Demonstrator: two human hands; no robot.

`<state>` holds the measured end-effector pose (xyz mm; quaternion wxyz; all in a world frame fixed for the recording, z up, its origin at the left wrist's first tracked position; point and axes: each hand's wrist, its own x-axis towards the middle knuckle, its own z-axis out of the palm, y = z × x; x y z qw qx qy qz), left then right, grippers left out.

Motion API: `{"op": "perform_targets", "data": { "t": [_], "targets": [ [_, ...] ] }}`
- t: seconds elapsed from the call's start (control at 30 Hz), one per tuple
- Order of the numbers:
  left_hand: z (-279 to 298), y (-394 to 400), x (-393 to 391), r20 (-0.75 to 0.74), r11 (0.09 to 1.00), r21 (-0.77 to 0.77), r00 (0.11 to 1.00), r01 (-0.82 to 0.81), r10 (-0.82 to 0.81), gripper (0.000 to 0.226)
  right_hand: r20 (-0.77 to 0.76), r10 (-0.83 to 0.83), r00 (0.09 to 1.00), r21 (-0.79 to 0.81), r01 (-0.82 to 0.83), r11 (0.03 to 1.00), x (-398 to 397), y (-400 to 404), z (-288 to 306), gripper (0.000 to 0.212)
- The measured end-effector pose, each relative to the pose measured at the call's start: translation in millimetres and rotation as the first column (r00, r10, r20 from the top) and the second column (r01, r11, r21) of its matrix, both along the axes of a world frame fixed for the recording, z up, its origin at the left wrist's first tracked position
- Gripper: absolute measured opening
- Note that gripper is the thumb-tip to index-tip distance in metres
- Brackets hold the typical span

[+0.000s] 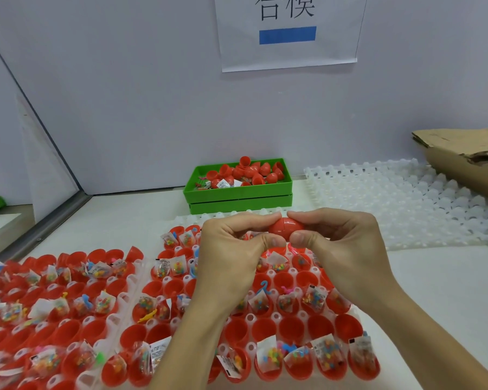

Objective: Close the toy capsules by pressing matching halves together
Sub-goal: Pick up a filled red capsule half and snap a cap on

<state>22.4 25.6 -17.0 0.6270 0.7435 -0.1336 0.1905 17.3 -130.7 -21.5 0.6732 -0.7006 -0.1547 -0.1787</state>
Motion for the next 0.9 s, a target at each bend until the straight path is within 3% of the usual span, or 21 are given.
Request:
{"op": "perform_targets", "data": {
  "t": [0.17,0.37,0.67,0.8,0.9],
  "targets": [
    [0.5,-2.5,-1.2,0.009,0.999,0.029,0.999,-0.045,0.045,0.043,-0.006,-0.027,1.000,-0.005,0.027,1.000,0.1,3.7,-3.7,0.034],
    [-0.4,-3.3,-1.6,0.017,0.999,0.037,1.000,-0.015,0.015,0.035,-0.010,-0.030,0.999,0.004,0.030,1.000,0.7,4.4,-3.4,0.038],
    [3.5,5.2,-0.4,0.036,0.976,0.214,0.998,0.050,-0.059,0.039,-0.044,0.101,0.994,0.013,-0.100,0.995,2.8,0.2,-2.0,0.020],
    [4.0,3.1,-1.1,0.072,0.982,0.178,0.994,0.071,-0.085,0.039,-0.161,0.122,0.979,0.139,-0.099,0.985,5.9,-1.7,-3.7,0.030],
    [3.5,6.1,-0.9,0.084,0.982,0.093,0.982,0.162,-0.170,0.041,-0.309,0.399,0.863,0.359,-0.283,0.889,9.2,-6.8,-2.3,0.045]
  ]
}}
